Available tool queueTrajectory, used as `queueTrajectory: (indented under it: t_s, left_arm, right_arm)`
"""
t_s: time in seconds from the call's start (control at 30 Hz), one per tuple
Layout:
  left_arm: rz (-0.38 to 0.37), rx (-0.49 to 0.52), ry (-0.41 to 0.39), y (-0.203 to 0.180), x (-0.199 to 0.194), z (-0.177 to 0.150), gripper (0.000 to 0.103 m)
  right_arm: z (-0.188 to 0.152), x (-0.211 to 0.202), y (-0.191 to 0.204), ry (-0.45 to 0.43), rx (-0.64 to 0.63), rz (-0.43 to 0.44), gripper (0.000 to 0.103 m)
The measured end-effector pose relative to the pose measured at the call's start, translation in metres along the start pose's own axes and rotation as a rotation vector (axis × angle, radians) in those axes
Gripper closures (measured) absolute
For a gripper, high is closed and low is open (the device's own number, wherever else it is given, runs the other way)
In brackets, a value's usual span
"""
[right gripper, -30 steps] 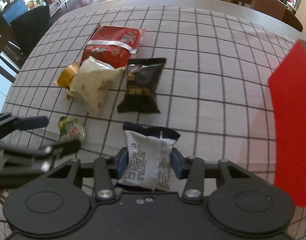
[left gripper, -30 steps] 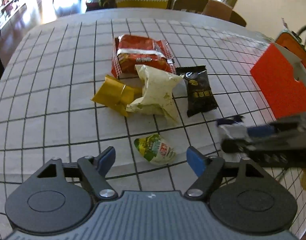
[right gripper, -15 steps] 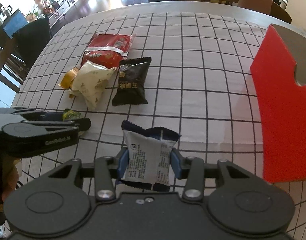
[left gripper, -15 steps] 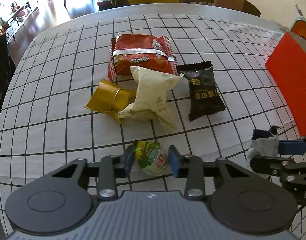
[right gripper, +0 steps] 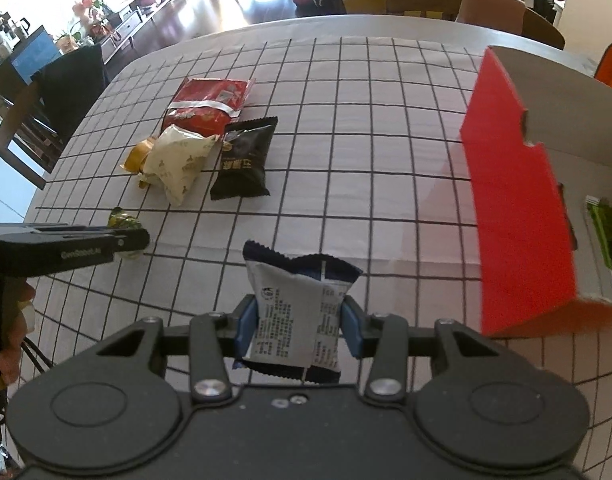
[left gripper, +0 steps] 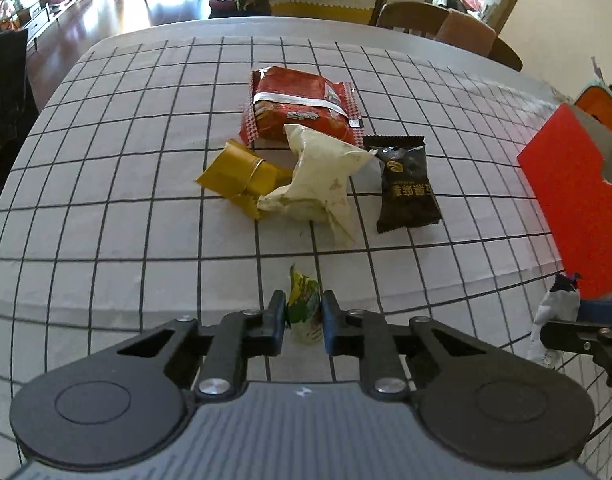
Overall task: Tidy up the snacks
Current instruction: 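Carry both held snacks into the red box and open both grippers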
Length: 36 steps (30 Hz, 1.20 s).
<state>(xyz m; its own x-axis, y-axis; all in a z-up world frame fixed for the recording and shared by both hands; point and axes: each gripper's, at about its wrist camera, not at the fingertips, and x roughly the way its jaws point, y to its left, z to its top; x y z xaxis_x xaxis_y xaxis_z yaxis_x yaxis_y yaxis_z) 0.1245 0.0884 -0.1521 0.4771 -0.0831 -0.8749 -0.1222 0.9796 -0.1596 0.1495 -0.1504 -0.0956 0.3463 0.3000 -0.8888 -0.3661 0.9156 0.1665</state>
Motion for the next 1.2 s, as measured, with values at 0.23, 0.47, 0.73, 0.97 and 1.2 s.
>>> queueTrajectory:
  t_s: [0.23, 0.47, 0.73, 0.97, 1.2]
  left_arm:
    - [-0.026, -0.006, -0.031, -0.019, -0.034, -0.007, 0.085]
    - [-0.080, 0.051, -0.071, -0.071, -0.066, -0.002, 0.085]
    - [-0.155, 0.151, -0.103, -0.155, -0.076, 0.013, 0.085]
    - [-0.201, 0.225, -0.117, -0.224, -0.073, 0.025, 0.085]
    - [-0.202, 0.315, -0.094, -0.286, -0.050, 0.034, 0.085]
  right_arm:
    - [-0.008, -0.030, -0.014, -0.031, -0.019, 0.012, 0.060]
    - [-0.007, -0.067, -0.046, -0.080, -0.027, 0.003, 0.060]
    - [-0.001, -0.098, -0.101, -0.129, -0.011, -0.036, 0.060]
    - [0.005, -0.111, -0.155, -0.166, 0.028, -0.081, 0.060]
    - [0.012, -0.107, -0.212, -0.157, 0.073, -0.091, 0.061]
